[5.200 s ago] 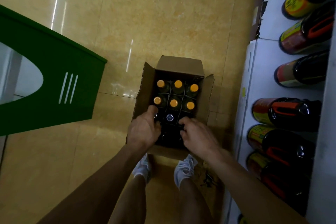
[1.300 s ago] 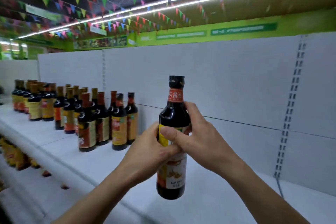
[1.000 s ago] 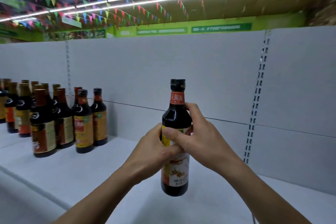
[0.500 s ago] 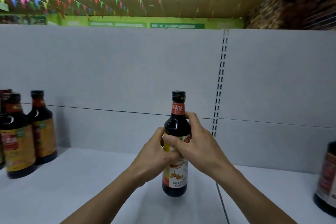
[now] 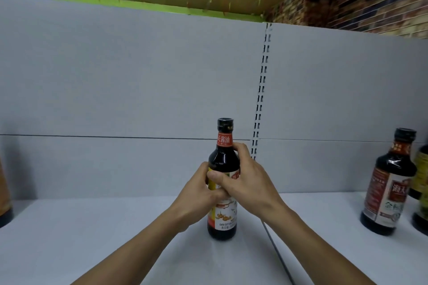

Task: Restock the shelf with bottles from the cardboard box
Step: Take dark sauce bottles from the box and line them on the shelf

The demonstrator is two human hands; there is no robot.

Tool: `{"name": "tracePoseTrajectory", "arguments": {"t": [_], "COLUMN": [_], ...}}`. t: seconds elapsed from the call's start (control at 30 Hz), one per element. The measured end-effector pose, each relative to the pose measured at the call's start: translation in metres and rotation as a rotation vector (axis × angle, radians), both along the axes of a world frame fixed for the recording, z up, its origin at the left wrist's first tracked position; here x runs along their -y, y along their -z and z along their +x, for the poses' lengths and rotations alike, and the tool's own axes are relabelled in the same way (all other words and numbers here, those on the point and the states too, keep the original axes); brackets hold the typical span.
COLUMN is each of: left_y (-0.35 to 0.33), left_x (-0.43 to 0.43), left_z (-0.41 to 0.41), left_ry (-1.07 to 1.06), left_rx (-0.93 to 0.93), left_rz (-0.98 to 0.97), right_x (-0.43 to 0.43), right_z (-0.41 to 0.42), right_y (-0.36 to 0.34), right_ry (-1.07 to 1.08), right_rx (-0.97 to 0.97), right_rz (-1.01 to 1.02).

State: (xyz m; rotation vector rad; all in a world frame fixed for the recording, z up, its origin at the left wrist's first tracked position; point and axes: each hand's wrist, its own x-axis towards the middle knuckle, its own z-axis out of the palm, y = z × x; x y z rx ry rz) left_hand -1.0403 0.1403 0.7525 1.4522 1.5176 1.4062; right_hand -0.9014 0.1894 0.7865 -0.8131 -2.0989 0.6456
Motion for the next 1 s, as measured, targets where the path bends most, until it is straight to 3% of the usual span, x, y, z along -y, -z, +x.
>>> {"name": "tracePoseTrajectory", "arguments": {"t": [0.53,1.0], "left_y": [0.001,0.027], "left_x": [-0.042,-0.060], "left_z": [0.005,0.006], "left_ry": [0.097,0.049], "left_rx": [-0.031,-0.090], "left_rz": [-0.075,-0.101], "right_x": [-0.044,-0.069], "right_z": [-0.003,-0.003], "right_y": [0.011,0.011], "right_ry": [0.105,0.069], "right_rx": [0.015,0.002], "right_rz": [0.007,-0.044]}}
